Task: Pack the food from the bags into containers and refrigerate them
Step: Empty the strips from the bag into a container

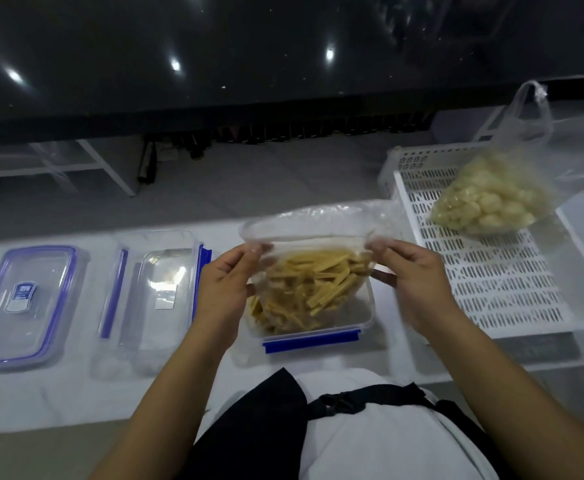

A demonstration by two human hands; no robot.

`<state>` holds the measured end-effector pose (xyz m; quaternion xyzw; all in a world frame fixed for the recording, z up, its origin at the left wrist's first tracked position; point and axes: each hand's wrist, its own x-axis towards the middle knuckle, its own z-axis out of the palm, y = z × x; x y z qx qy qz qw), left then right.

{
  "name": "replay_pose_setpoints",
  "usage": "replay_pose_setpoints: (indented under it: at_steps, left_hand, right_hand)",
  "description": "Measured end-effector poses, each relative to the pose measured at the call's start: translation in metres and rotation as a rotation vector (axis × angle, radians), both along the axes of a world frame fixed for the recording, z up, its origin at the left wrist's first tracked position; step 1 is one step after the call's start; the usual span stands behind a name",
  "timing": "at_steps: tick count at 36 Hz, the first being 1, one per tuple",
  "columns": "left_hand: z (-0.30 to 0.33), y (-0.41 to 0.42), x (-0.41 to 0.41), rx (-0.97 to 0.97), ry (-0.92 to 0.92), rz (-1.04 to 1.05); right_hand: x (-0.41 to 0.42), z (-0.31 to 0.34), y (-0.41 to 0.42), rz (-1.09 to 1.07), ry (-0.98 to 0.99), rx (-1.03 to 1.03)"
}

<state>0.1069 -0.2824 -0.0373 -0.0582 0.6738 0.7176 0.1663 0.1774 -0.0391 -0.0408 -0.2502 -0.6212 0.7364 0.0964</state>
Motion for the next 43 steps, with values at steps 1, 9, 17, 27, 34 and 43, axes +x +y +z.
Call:
replay_pose_setpoints:
  at_steps: [1, 9, 17, 27, 34, 43]
  left_hand:
    - [0.002, -0.001, -0.001, 0.017, 0.023, 0.016]
    - [0.002, -0.009, -0.009, 0.036, 0.093, 0.133]
    - [-0.006, -0.006, -0.009, -0.117, 0.033, 0.087]
    - [-0.004, -0.011, 0.0, -0.089, 0.025, -0.009]
    - [0.0, -0.013, 0.006, -0.122, 0.069, -0.034]
    - [0.025, -0.019, -0.006, 0.169, 0.1, 0.068]
  right_hand:
    - [0.0, 0.005, -0.001, 0.005, 0.029, 0.004]
    - [-0.004, 0.022, -0.009, 0.032, 0.125, 0.049]
    - [-0.003, -0.02, -0.001, 0.07, -0.088, 0.078]
    - [-0.004, -0.026, 0.004, -0.039, -0.083, 0.071]
    - [-0.008, -0.007, -0.001, -0.113, -0.022, 0.006]
    - [-0.008, 0.05, 0.002, -0.002, 0.191, -0.111]
